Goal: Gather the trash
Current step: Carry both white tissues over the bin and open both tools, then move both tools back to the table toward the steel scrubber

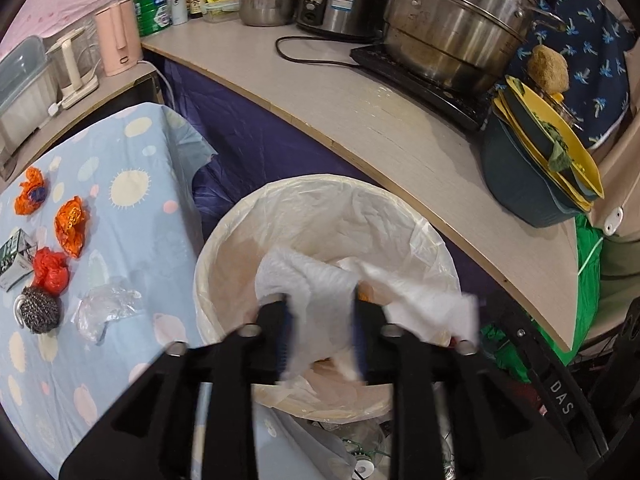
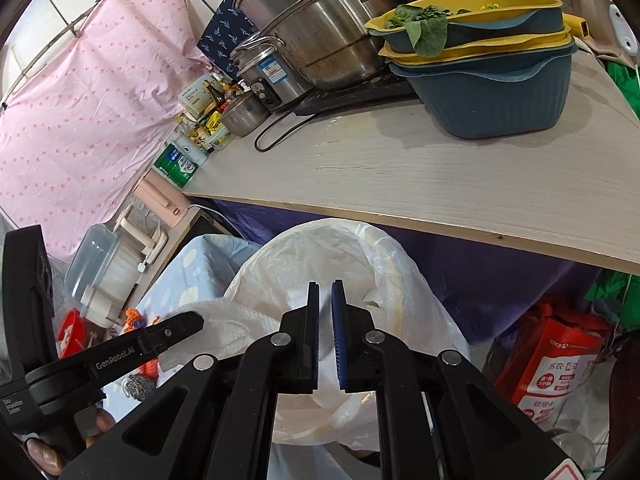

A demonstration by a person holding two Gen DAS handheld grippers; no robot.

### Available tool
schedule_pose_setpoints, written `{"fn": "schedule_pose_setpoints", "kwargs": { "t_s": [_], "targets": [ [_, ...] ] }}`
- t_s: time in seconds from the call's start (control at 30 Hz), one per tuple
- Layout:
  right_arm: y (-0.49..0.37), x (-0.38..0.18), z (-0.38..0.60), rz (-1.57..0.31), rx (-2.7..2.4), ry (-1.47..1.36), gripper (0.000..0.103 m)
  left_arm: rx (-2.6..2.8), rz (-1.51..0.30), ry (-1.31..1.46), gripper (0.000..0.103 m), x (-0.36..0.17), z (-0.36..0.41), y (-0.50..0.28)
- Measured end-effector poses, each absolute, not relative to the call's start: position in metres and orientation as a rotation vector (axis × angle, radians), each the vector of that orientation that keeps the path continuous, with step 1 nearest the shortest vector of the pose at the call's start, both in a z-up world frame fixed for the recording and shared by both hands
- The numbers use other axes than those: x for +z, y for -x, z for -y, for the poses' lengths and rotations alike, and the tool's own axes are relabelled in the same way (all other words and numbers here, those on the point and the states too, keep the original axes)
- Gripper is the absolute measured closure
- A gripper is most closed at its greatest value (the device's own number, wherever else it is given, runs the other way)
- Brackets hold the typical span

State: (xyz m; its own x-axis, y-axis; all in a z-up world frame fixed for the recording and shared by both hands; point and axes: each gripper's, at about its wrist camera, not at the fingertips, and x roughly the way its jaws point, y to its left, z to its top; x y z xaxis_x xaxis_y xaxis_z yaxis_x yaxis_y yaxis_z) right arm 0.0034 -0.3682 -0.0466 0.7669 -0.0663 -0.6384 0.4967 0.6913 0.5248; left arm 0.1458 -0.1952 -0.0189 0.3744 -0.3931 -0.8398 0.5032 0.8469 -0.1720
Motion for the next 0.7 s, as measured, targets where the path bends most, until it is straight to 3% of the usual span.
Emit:
{"fn": "schedule_pose_setpoints", "kwargs": {
  "t_s": [0.03, 0.13, 0.27, 0.7],
  "targets": [
    [-0.003, -0.046, 0.368, -0.627, -0.34, -0.749, 0.089, -0.571, -1.033, -0.107, 0.057, -0.018, 0.193, -0.147],
    [-0.001, -0.042, 0.367, -0.618, -0.34, -0.748, 0.084, -0.553, -1.013, -0.104, 0.052, -0.015, 0.189, -0.148],
    [-0.001, -0.036, 0.362, -0.604, -0.335, -0.731, 0.076, -0.534, -1.008, -0.085, 0.051, -0.01, 0.18, -0.151],
    [-0.007, -0.019, 0.335, -0.6, -0.293, -0.684, 0.074, -0.488, -0.973, -0.069, 0.051, 0.001, 0.15, -0.148]
  ]
}}
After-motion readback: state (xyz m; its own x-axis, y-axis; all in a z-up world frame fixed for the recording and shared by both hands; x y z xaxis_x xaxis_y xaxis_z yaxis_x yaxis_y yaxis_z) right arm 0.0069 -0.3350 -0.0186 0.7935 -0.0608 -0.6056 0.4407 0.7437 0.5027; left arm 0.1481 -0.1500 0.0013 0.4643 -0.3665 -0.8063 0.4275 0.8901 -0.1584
